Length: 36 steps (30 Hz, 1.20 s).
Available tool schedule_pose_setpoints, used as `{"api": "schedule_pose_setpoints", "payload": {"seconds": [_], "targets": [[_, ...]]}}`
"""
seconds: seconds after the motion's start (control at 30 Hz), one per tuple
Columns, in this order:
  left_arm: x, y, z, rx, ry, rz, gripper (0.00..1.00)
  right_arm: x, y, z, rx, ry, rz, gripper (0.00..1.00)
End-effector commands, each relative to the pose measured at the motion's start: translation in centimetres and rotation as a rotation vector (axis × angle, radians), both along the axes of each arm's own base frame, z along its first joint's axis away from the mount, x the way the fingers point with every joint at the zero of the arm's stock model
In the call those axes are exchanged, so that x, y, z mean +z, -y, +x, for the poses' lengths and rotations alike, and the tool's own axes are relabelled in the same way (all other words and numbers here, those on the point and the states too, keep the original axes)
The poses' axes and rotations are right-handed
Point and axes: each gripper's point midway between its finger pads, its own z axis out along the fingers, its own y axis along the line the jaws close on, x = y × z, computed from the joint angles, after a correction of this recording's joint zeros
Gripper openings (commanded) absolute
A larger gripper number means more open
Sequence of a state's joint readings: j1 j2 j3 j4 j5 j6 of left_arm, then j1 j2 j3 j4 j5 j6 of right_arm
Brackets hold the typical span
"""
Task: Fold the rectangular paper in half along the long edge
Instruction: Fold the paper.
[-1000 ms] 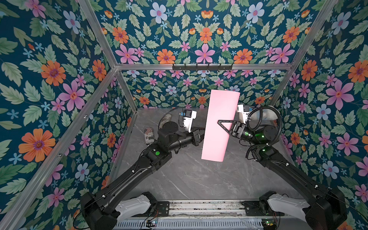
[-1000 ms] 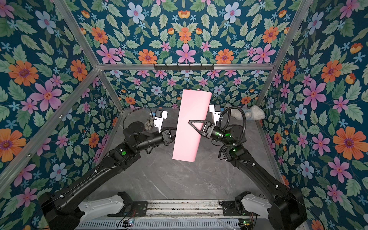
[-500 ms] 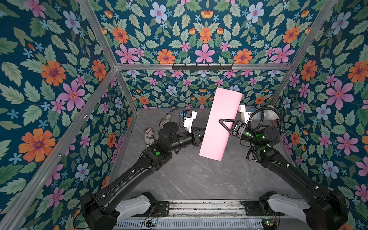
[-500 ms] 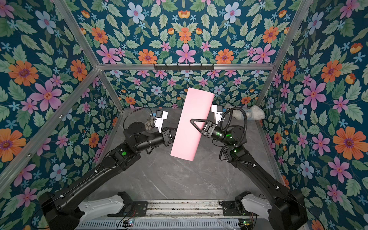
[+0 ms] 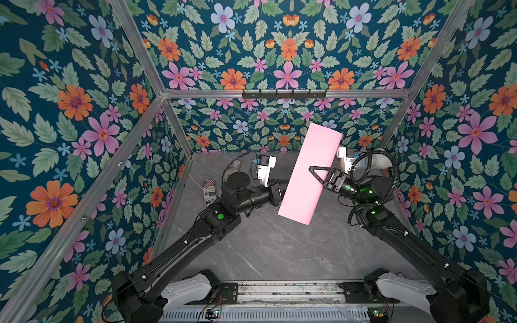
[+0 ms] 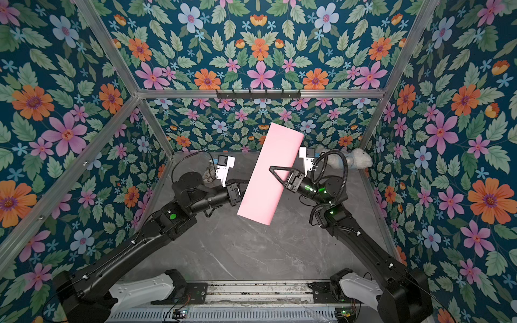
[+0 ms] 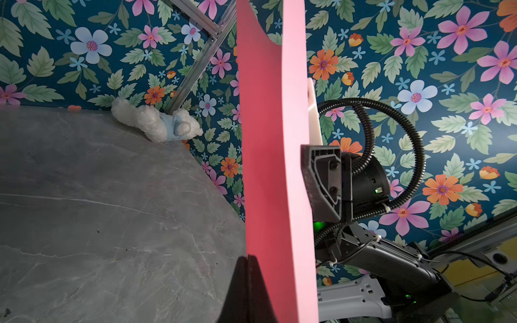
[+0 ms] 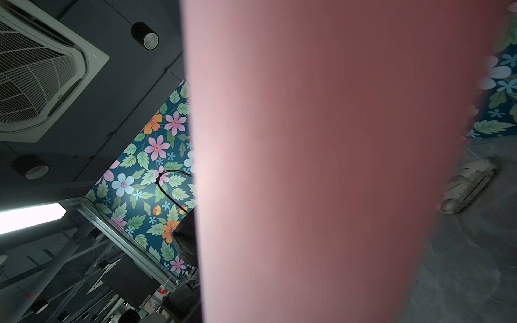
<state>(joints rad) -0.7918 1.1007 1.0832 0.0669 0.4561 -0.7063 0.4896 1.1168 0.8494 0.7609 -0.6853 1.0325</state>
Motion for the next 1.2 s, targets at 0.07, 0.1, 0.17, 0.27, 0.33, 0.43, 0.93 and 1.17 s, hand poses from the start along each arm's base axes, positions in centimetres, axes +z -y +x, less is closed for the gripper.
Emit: {"api": "schedule_pose_setpoints", "payload": {"seconds": [0.07, 0.1, 0.17, 0.27, 0.33, 0.43, 0.93, 1.17], "targets": [[0.7, -0.2, 0.1, 0.011, 0.031, -0.007, 0.00, 0.6, 0.0, -1.0, 0.032, 0.033, -0.004, 0.44], [0.7, -0.2, 0.1, 0.013, 0.033, -0.005, 0.00, 0.6, 0.0, -1.1, 0.033, 0.033, -0.005, 0.45], [0.7, -0.1, 0.1, 0.012, 0.032, -0.005, 0.00, 0.5, 0.1, -1.1, 0.030, 0.034, -0.010, 0.45], [0.8, -0.1, 0.1, 0.009, 0.034, -0.008, 0.00, 0.5, 0.1, -1.3, 0.031, 0.035, -0.010, 0.41], [0.8, -0.1, 0.1, 0.011, 0.034, -0.011, 0.00, 0.5, 0.2, -1.2, 0.024, 0.035, -0.008, 0.39], [0.9, -0.1, 0.1, 0.011, 0.035, -0.013, 0.00, 0.4, 0.3, -1.1, 0.014, 0.032, 0.000, 0.37], [0.8, 0.0, 0.0, 0.002, 0.031, -0.018, 0.15, 0.8, 0.6, -1.1, 0.018, 0.049, 0.040, 0.30], [2.5, -0.6, -0.6, 0.005, 0.074, -0.043, 0.48, 2.0, 0.4, -3.3, 0.186, 0.123, 0.055, 0.30]]}}
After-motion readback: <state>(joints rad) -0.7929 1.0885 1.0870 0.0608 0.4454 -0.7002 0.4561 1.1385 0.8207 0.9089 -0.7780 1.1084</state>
